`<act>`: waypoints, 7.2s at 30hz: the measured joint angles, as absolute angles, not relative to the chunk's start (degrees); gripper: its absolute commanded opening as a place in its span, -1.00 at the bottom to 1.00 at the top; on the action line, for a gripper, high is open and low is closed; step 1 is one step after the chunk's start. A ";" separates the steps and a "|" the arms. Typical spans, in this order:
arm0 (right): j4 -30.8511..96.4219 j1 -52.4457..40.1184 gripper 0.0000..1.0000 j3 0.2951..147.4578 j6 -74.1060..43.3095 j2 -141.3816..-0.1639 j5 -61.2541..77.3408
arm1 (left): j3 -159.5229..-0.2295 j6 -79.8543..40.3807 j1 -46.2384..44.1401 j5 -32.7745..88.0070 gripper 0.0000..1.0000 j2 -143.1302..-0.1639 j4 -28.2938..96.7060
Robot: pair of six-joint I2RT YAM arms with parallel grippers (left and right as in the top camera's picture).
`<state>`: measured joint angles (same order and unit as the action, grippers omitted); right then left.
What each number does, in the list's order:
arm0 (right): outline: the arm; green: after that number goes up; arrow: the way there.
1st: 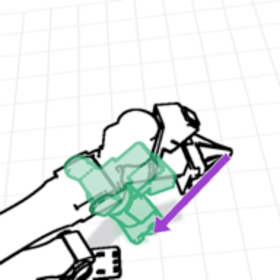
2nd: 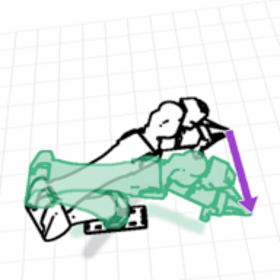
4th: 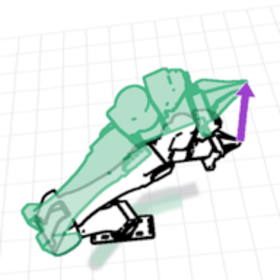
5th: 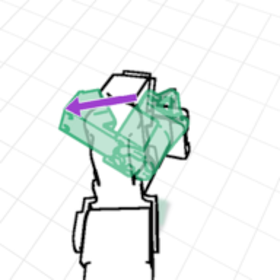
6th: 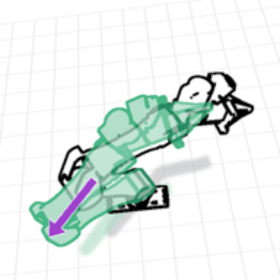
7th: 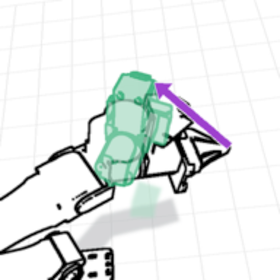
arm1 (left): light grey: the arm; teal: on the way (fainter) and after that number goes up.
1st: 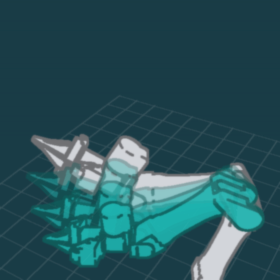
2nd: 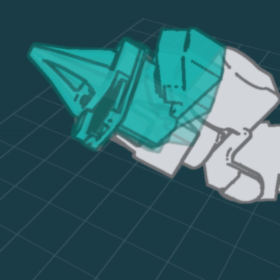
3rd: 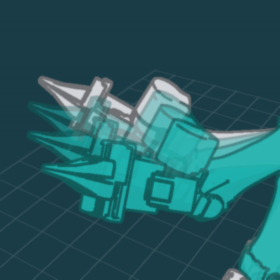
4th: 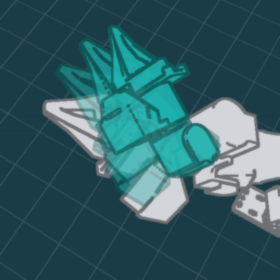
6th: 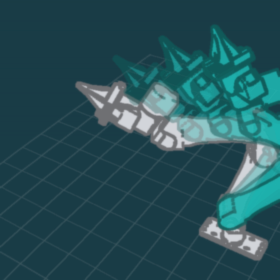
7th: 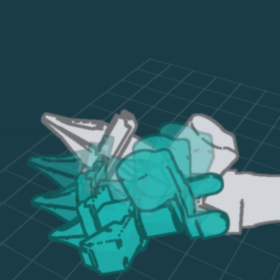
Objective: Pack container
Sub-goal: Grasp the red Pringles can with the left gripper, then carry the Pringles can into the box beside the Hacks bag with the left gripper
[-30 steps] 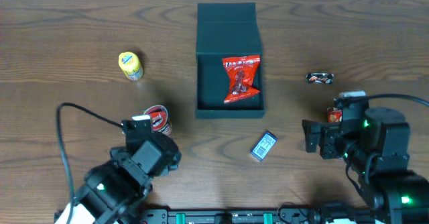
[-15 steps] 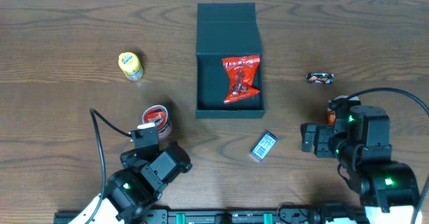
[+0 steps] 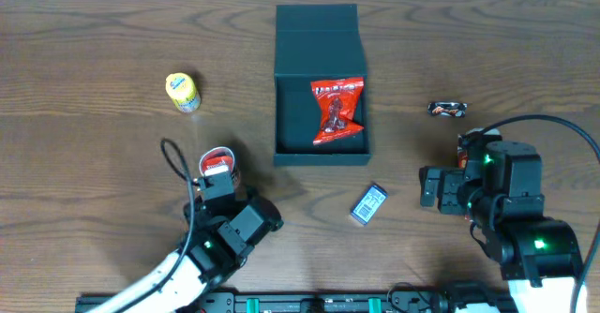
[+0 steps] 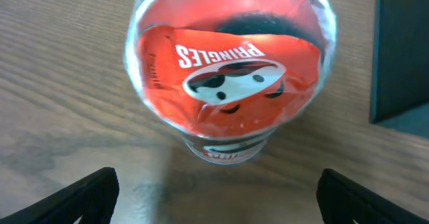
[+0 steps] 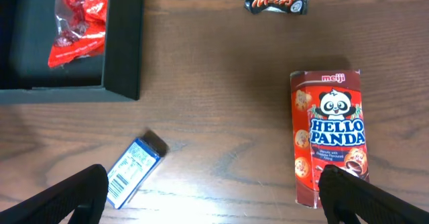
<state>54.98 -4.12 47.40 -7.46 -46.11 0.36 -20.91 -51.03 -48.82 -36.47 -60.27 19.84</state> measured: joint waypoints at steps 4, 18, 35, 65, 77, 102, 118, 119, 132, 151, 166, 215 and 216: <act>54.70 -4.12 0.99 47.40 -7.46 -46.13 0.36 | -20.91 -50.94 -47.31 -37.04 0.90 -65.58 14.96; 53.23 -4.12 0.99 47.37 -7.46 -46.13 0.36 | -20.88 -45.06 -36.99 -36.77 0.90 -75.07 -2.55; 53.08 -4.12 0.98 47.37 -7.46 -46.13 0.36 | -20.84 -39.51 -34.26 -32.93 0.84 -80.07 -12.27; 53.08 -4.12 0.99 47.37 -7.46 -46.13 0.36 | -20.84 -38.92 -34.22 -31.90 0.40 -80.07 -12.32; 53.08 -4.12 0.98 47.37 -7.46 -46.13 0.36 | -20.84 -38.92 -34.22 -31.90 0.23 -80.05 -12.53; 53.08 -4.12 0.99 47.37 -7.46 -46.13 0.36 | -21.28 -38.85 -34.22 -30.15 -0.79 -79.90 -12.45; 52.86 -4.12 0.98 47.13 -7.46 -46.13 0.34 | -56.25 -35.57 -34.22 -15.94 -0.88 -72.97 42.98; 52.88 -4.12 0.99 47.13 -7.46 -46.13 0.36 | -59.44 -35.14 -34.22 -14.63 -0.88 -72.99 45.43; 52.99 -4.12 0.99 47.07 -7.46 -46.13 0.27 | -109.60 -20.51 -34.22 8.82 -0.89 -100.88 77.25; 53.32 -4.12 0.98 47.07 -7.46 -46.13 0.21 | -118.89 -13.45 -27.86 14.02 -0.88 -125.86 80.84; 53.76 -4.12 0.98 47.07 -7.49 -46.13 0.21 | -118.96 -15.22 -28.34 14.66 -0.88 -131.15 84.07; 54.37 -4.12 0.99 47.07 -7.46 -46.13 0.21 | -118.98 -18.26 -28.95 13.34 0.77 -131.15 83.92; 54.33 -4.12 0.99 47.07 -7.46 -46.13 0.21 | -119.09 -18.20 -28.95 13.32 0.82 -131.15 83.81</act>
<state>54.33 -4.12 47.07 -7.46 -46.13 0.21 -119.09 -18.20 -28.95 13.32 -131.15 83.81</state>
